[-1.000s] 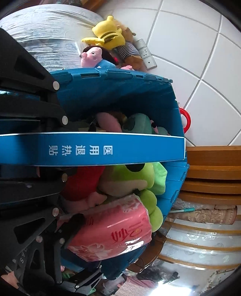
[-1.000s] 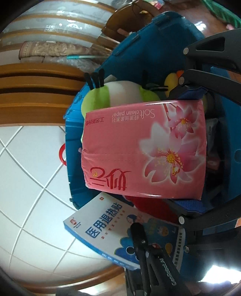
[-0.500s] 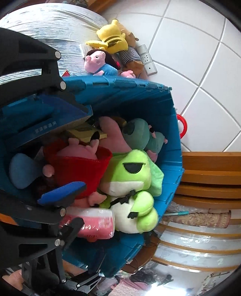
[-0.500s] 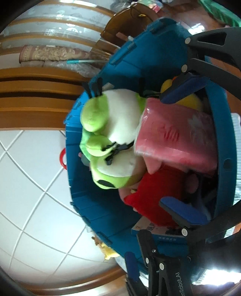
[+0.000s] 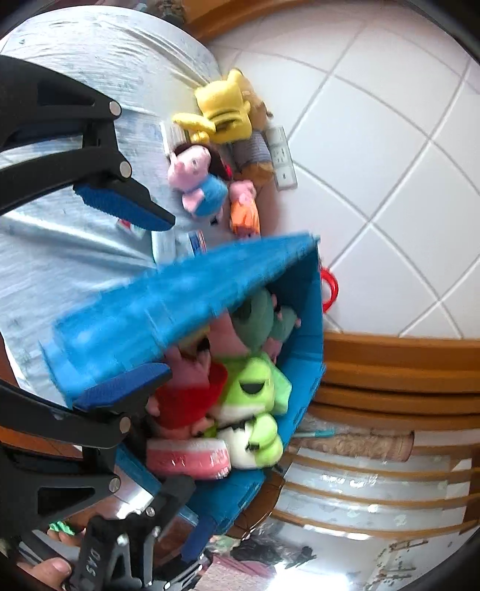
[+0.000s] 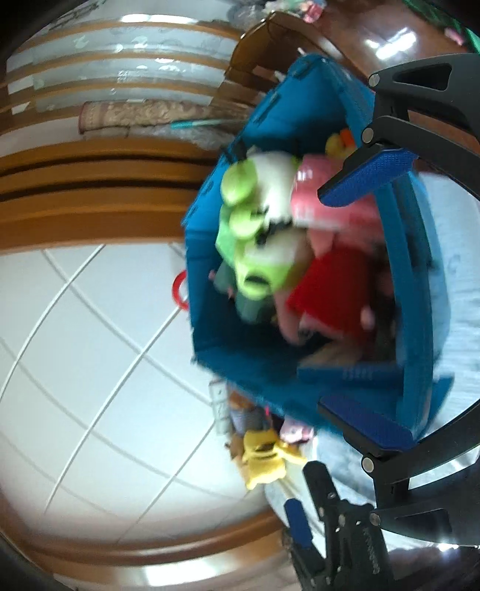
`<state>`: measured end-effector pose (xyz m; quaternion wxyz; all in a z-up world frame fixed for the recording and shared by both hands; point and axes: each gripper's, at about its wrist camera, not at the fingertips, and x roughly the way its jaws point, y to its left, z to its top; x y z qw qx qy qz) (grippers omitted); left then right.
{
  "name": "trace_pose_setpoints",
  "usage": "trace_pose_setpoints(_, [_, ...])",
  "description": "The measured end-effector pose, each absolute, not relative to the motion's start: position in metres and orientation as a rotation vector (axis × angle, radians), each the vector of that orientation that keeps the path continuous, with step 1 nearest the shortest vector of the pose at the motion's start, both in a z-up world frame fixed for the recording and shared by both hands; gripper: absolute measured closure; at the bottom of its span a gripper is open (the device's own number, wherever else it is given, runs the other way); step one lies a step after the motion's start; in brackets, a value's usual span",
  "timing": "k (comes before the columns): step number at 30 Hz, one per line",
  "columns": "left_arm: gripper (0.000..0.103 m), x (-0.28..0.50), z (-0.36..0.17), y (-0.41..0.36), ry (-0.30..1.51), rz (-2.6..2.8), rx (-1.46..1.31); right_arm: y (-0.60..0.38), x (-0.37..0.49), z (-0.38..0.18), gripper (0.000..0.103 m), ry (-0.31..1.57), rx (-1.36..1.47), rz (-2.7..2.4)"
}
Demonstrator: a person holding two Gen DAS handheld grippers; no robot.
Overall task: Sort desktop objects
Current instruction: 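Withdraw both open tools from the blue crate back over the bed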
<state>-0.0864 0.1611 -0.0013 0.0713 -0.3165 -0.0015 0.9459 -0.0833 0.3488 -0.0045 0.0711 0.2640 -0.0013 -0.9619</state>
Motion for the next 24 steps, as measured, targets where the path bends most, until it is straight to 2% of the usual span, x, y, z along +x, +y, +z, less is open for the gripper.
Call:
trace_pose_setpoints(10, [0.022,-0.049,-0.030,0.050,-0.046,2.899,-1.046,0.239,-0.050,-0.016,0.000,0.005,0.778,-2.810])
trace_pose_setpoints(24, [0.022,-0.024,-0.069,-0.041,-0.116,2.876,-1.162,0.147,-0.031,-0.048,0.001,0.032,0.866,-2.732])
